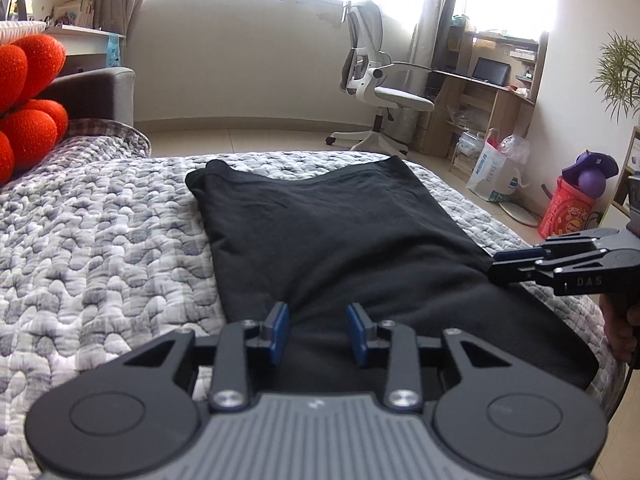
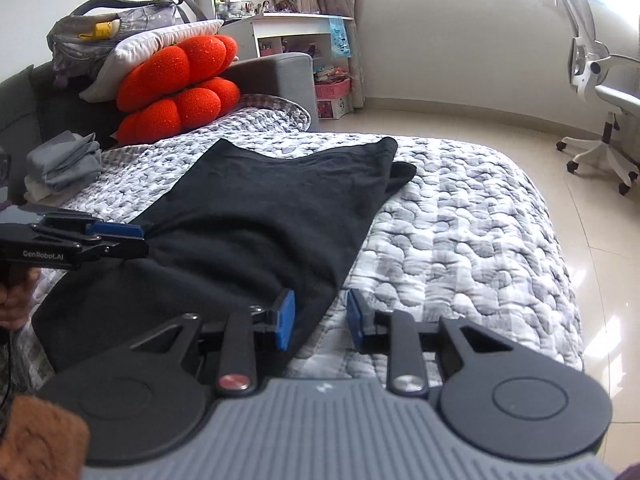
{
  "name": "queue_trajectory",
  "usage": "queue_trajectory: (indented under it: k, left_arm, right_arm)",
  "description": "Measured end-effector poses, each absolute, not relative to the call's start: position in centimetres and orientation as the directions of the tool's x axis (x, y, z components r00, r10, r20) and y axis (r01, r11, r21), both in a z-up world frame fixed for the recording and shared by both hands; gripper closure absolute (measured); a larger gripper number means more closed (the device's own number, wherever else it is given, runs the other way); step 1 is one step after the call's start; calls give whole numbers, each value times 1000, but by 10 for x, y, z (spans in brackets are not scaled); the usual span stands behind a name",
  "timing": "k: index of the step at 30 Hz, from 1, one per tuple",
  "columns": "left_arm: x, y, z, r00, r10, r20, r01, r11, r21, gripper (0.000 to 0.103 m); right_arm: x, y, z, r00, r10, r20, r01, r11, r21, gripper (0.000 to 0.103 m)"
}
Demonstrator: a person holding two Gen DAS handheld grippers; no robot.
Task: Fold clothes
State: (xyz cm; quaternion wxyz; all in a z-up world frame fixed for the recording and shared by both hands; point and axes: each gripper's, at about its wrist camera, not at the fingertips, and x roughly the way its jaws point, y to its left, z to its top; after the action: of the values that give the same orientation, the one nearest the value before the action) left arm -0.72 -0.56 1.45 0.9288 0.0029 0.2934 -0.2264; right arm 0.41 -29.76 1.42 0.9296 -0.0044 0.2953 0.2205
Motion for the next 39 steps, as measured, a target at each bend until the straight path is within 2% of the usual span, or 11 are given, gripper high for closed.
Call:
queue_trajectory:
  k: [5,7,18,23,27,35,39]
  left_arm:
    - [-16,4,22,741,-393,-544,398,910,-115,68]
    - [-24,8,25,749,-384,-541,391,914,-106,64]
    - [-78,22,27,736,-444,-511,460,882,-104,63]
    - [-94,17,19,715,-468,-519,510,857,-70,60]
    - [-94,19,10,722,-433,-540,474,878,-70,59]
    - [-109,35,8,728,-417,-543,459,886,-65,59]
    - [-109,35,12,726,-408,-553,443,893,-78,59]
  right_arm:
    - [-10,-307,16,758,363,-541,-377,922,90,70]
    - [-17,-314,17,769,361,-528,-369,925,95,68]
    - [-79,-305,22,713,520,-470,-574,818,35,55]
    - [-89,-301,14,671,563,-482,-622,782,48,54]
    - [-95,-291,2,679,532,-506,-620,784,-8,52]
    - [-104,-312,8,717,482,-503,-564,825,-13,51]
    - [-112,-307,13,719,503,-479,-581,814,-17,51]
